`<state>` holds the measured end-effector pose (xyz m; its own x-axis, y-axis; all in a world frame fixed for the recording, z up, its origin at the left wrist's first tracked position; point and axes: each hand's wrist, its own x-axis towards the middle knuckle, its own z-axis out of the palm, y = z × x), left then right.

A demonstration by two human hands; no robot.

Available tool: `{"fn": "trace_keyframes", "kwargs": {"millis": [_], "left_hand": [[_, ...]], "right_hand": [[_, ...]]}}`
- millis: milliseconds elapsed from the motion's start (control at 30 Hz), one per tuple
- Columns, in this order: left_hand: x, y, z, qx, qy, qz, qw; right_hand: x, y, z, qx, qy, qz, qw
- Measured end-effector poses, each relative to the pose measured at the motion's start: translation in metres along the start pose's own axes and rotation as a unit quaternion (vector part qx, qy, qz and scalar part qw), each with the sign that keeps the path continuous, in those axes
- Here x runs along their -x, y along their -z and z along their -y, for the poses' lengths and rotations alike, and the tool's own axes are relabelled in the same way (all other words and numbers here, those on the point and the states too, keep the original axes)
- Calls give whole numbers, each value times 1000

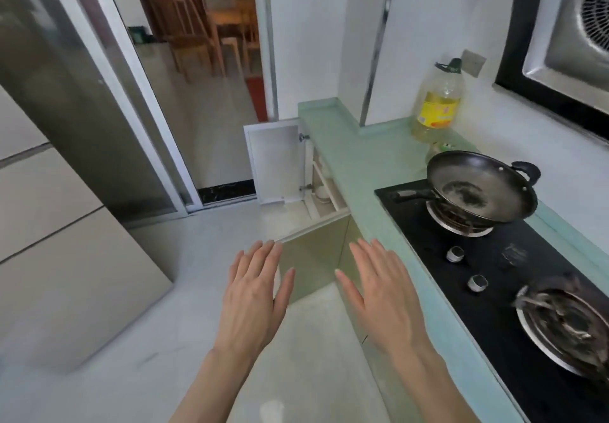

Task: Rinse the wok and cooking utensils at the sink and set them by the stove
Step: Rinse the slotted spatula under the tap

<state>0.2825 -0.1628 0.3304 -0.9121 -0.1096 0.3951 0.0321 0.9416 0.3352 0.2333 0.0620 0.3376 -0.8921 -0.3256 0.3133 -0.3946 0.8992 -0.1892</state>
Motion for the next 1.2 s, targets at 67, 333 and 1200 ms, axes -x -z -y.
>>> {"fn": "trace_keyframes", "kwargs": {"millis": [67,333,1200], "left_hand": [[-10,8,37,-11,4,0,1000],[-50,30,138,-47,21,5,999],[-341,-80,301,-14,-46,21,999]], "right_hand": [[-21,-16,29,1,7,0,1000],[-90,-58,108,3,33,-3,999],[-389,-206,123,-94,-95,-19,991]]}}
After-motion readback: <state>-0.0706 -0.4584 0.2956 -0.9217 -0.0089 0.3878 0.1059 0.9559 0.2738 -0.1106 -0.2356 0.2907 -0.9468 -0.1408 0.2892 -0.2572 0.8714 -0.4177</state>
